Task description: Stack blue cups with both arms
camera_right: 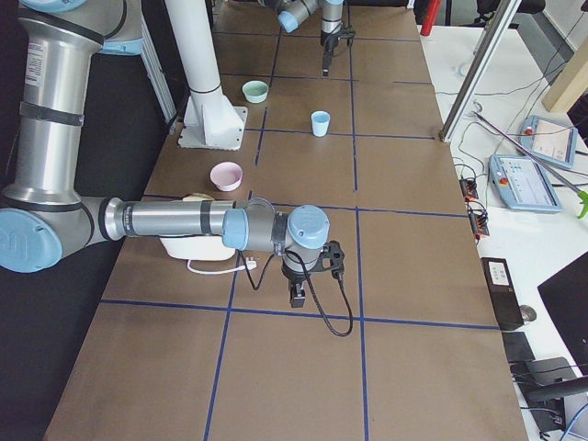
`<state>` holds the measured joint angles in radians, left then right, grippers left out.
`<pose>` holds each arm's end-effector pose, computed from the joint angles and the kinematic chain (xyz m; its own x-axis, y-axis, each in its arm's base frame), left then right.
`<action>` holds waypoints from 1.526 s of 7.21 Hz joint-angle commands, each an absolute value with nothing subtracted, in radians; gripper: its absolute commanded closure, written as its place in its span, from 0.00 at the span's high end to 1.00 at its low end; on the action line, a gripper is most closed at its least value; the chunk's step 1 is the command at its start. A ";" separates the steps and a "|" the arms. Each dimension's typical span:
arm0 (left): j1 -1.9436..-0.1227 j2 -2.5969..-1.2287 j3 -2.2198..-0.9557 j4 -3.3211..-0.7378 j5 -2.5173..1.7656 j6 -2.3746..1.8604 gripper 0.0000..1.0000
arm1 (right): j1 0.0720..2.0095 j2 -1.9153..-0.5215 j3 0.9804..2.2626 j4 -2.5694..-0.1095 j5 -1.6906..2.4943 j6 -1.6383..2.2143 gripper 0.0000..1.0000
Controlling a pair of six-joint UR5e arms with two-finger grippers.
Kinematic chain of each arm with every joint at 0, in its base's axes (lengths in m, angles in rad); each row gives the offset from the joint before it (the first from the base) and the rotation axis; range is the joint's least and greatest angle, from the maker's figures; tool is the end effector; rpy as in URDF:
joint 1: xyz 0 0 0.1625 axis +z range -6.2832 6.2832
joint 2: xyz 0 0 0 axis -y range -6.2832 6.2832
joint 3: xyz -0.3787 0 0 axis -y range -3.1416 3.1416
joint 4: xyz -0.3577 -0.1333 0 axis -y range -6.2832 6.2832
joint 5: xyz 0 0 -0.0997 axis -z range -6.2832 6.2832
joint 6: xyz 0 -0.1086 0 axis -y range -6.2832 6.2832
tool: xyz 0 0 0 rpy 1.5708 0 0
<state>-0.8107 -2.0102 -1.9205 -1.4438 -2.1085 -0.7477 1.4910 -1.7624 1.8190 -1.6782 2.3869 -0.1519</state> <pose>0.3220 -0.4515 0.2636 0.6669 0.2126 -0.7142 -0.1227 0.9767 0.1761 0.0237 -0.3839 0.5934 0.6659 -0.1682 0.7268 0.1825 0.9814 0.0599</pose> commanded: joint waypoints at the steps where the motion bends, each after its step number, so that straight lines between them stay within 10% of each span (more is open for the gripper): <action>1: -1.071 -1.739 -2.005 -1.431 -2.230 -0.341 1.00 | 1.491 -1.737 1.822 -1.678 2.387 -0.152 1.00; 5: -1.525 -1.432 -1.907 -1.437 -2.324 0.148 1.00 | 1.483 -1.697 1.825 -1.677 2.385 -0.143 1.00; 11: -1.575 -1.302 -1.856 -1.480 -2.364 0.176 1.00 | 1.327 -1.649 1.905 -1.544 2.379 0.243 1.00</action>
<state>-1.5745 -1.3031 -1.8537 -1.4789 -2.3632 0.1760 1.3770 -1.6492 1.8967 -1.6431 2.3799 0.1258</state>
